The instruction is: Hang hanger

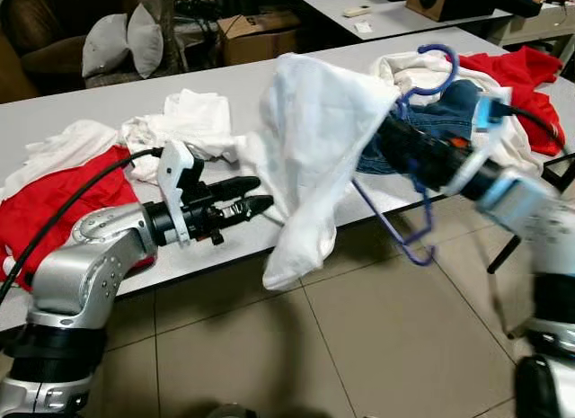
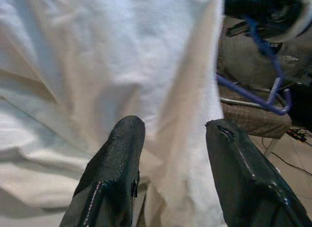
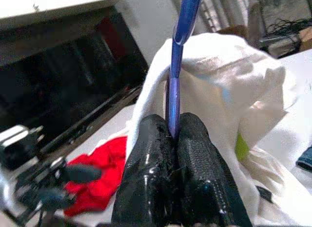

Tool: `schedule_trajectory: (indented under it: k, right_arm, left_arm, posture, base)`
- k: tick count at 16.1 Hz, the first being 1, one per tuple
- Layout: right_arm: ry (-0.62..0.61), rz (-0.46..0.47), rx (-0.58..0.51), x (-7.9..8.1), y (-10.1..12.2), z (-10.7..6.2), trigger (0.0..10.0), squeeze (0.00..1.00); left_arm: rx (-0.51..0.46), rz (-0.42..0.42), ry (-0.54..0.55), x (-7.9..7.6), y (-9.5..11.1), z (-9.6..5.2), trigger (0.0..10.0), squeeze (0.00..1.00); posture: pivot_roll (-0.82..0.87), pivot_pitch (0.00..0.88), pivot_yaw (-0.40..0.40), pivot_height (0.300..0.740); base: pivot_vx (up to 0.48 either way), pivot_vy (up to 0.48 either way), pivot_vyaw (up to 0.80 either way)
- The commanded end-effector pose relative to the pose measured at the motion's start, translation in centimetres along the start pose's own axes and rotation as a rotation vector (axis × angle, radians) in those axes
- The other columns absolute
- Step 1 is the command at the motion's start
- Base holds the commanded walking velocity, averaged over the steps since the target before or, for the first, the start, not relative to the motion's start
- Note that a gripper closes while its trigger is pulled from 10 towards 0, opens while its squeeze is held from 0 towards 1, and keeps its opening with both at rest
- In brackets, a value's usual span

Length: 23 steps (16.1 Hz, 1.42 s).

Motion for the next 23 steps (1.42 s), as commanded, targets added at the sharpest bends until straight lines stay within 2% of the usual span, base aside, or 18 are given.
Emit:
schedule_trajectory:
  k: [1,2,4,6,9,10,12,13,14,16,17,18,19,20,21,22,23]
  right_arm:
    - [0.067,-0.047,-0.003,1.1,0.7,-0.3,10.0,0.00]
    - [0.095,-0.078,-0.008,1.5,1.2,-1.0,10.0,0.00]
    - [0.171,-0.108,-0.035,2.4,2.3,-2.8,10.0,0.00]
    - [0.175,-0.133,-0.015,2.2,2.4,-3.6,10.0,0.00]
    - [0.037,-0.150,-0.020,0.0,2.1,-3.0,10.0,0.00]
    - [0.035,-0.142,-0.025,0.0,1.9,-2.7,10.0,0.00]
    - [0.080,-0.142,-0.012,0.9,1.4,-2.5,10.0,0.00]
    - [0.087,-0.155,0.013,0.9,1.0,-2.6,10.0,0.00]
    - [0.090,-0.164,0.028,0.8,0.8,-2.8,10.0,0.00]
    - [0.124,-0.192,0.052,1.2,1.0,-3.1,10.0,0.00]
    - [0.156,-0.214,0.071,1.8,1.1,-3.3,10.0,0.00]
    - [0.162,-0.240,0.093,2.1,1.0,-3.5,10.0,0.00]
    - [0.138,-0.269,0.111,2.1,0.9,-3.8,10.0,0.00]
    - [0.112,-0.291,0.116,2.3,0.8,-4.2,10.0,0.00]
    - [0.105,-0.279,0.115,2.7,0.6,-4.6,10.0,0.00]
    - [0.152,-0.257,0.133,4.0,0.0,-5.3,10.0,0.00]
    - [0.180,-0.252,0.152,4.6,-0.4,-5.8,10.0,0.00]
  left_arm:
    - [0.007,0.024,0.040,0.3,-0.2,-0.3,10.0,0.00]
    - [-0.004,0.049,0.084,0.8,-0.3,-0.4,10.0,0.00]
    - [-0.205,0.040,0.124,1.3,3.0,-1.6,10.0,0.00]
    - [-0.275,0.027,0.113,1.5,5.0,-2.2,10.0,0.00]
    - [-0.194,0.054,0.157,2.0,3.3,-1.1,10.0,0.00]
    - [-0.201,0.060,0.166,2.0,3.3,-0.6,10.0,0.00]
    - [-0.271,0.072,0.181,2.0,4.7,-0.2,10.0,0.00]
    - [-0.358,0.086,0.153,1.5,7.3,-0.2,10.0,0.20]
    - [-0.387,0.076,0.060,0.2,8.9,-0.2,10.0,1.00]
    - [-0.332,0.132,-0.080,-1.9,10.0,0.1,10.0,1.00]
    - [-0.312,0.146,-0.093,-2.1,10.4,0.2,10.0,1.00]
    - [-0.304,0.149,-0.060,-1.7,10.3,0.1,10.0,1.00]
    - [-0.267,0.160,0.040,-0.4,9.1,0.0,10.0,0.24]
    - [-0.230,0.143,0.128,0.8,7.6,-0.2,10.0,0.00]
    - [-0.227,0.111,0.147,0.7,6.3,-0.2,10.0,0.00]
    - [-0.228,0.084,0.165,0.5,5.1,-0.3,10.0,0.00]
    - [-0.229,0.088,0.156,0.2,4.8,-0.4,10.0,0.00]
  posture:
    - [-0.04,0.000,0.049,0.740]
    - [-0.04,0.000,0.049,0.740]
    - [-0.04,0.000,0.043,0.740]
    - [-0.04,0.000,0.038,0.740]
    - [-0.04,0.000,0.045,0.740]
    - [-0.04,0.000,0.047,0.740]
    - [-0.04,0.000,0.047,0.740]
    - [-0.04,0.000,0.043,0.740]
    - [-0.04,0.000,0.040,0.740]
    - [-0.04,0.000,0.040,0.740]
    - [-0.04,0.000,0.047,0.740]
    - [-0.04,0.000,0.047,0.740]
    - [-0.04,0.000,0.050,0.740]
    - [-0.04,0.000,0.054,0.740]
    - [-0.04,0.000,0.055,0.740]
    - [-0.04,0.000,0.055,0.740]
    - [-0.05,0.000,0.055,0.740]
  base:
    - [0.000,0.000,0.00]
    - [0.000,0.000,0.00]
    - [0.000,0.000,0.00]
    - [0.000,0.000,0.00]
    - [0.000,0.000,0.00]
    - [0.000,0.000,0.00]
    - [0.000,0.000,0.00]
    - [0.000,0.000,0.00]
    - [0.000,0.000,0.00]
    - [0.000,0.000,0.00]
    - [0.000,0.000,0.00]
    - [0.000,0.000,0.00]
    - [0.000,0.000,0.00]
    - [0.000,0.000,0.00]
    - [0.000,0.000,0.00]
    - [0.000,0.000,0.00]
    - [0.000,0.000,0.00]
Point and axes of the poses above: a point about 5 cm out from each wrist's last joint towards the gripper, its own z axis pointing out of the wrist towards the gripper, its own y axis along the axis of the wrist's last joint, x = y × z, the point moved 5 cm from there along z, pointing out of the wrist towards the gripper, and after that the axes turned 13 degrees about -z, right-handed, at the moved point
